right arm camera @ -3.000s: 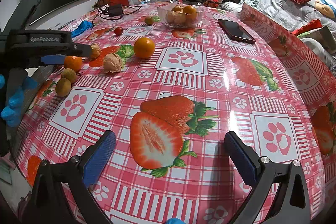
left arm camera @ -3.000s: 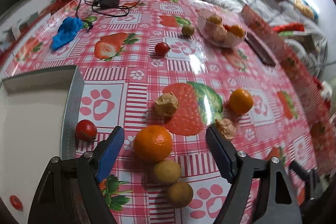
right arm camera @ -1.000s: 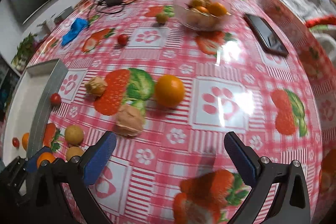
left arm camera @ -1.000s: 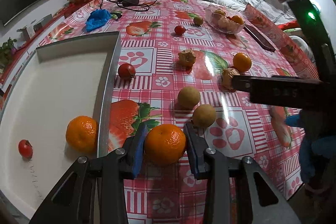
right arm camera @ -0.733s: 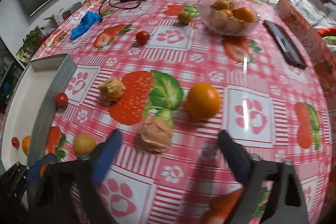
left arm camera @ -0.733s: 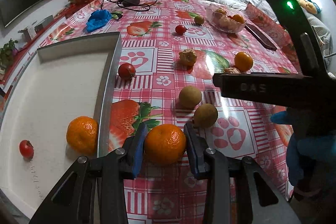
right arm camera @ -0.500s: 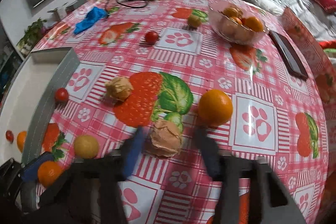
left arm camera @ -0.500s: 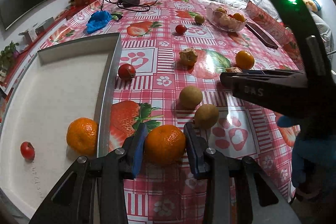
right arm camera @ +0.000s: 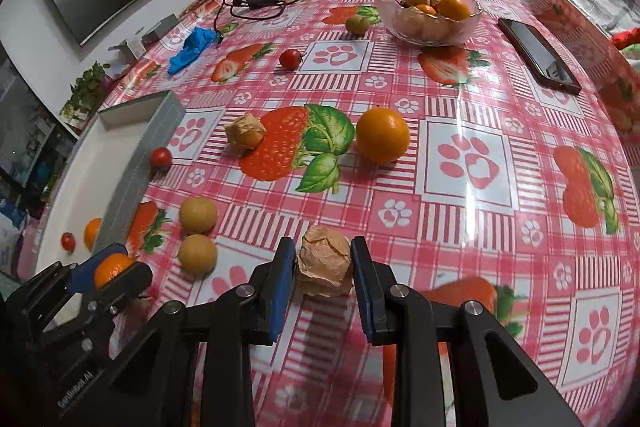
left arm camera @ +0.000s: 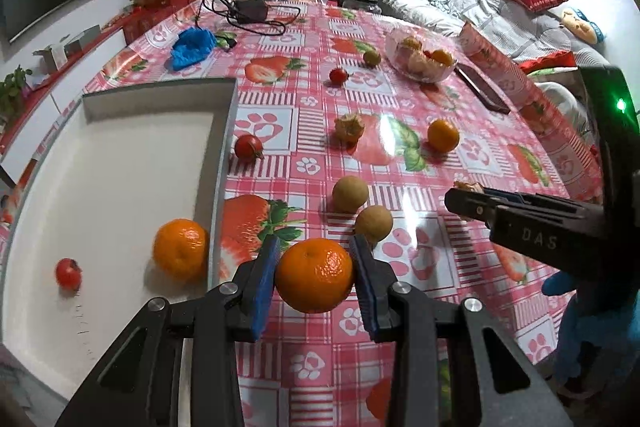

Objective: Organize fruits
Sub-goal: 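Lower the tangerine and brown wrapped fruit into the white tray and open both tools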

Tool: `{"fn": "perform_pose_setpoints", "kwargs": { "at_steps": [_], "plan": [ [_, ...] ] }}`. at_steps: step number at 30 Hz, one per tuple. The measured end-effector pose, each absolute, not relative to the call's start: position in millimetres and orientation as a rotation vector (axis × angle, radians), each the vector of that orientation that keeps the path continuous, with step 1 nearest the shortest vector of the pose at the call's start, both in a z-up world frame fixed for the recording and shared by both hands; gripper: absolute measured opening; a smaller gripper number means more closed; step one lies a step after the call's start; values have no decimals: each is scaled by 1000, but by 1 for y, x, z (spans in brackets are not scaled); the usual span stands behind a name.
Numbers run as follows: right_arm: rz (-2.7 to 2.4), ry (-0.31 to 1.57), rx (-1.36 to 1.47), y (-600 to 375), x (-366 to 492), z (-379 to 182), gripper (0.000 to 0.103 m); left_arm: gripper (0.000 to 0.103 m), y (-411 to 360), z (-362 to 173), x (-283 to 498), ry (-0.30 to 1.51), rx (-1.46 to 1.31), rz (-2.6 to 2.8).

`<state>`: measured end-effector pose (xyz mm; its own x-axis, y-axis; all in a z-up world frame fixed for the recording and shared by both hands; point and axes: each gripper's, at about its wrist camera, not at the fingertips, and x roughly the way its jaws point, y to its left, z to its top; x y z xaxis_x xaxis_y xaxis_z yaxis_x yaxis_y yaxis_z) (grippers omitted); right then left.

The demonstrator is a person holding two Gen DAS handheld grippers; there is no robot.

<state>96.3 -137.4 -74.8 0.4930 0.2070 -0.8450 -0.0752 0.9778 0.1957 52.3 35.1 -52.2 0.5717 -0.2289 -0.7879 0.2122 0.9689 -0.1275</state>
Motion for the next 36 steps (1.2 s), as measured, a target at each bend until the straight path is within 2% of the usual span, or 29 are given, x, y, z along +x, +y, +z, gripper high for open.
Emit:
{"fn": "perform_pose_setpoints", "kwargs": {
  "at_steps": [29, 36],
  "plan": [
    [297, 971, 34, -41, 77, -14, 30, 39, 133, -14, 30, 877, -180, -163],
    [328, 966, 7, -23, 75, -9, 30, 39, 127, -9, 23, 876, -209, -204]
  ]
}}
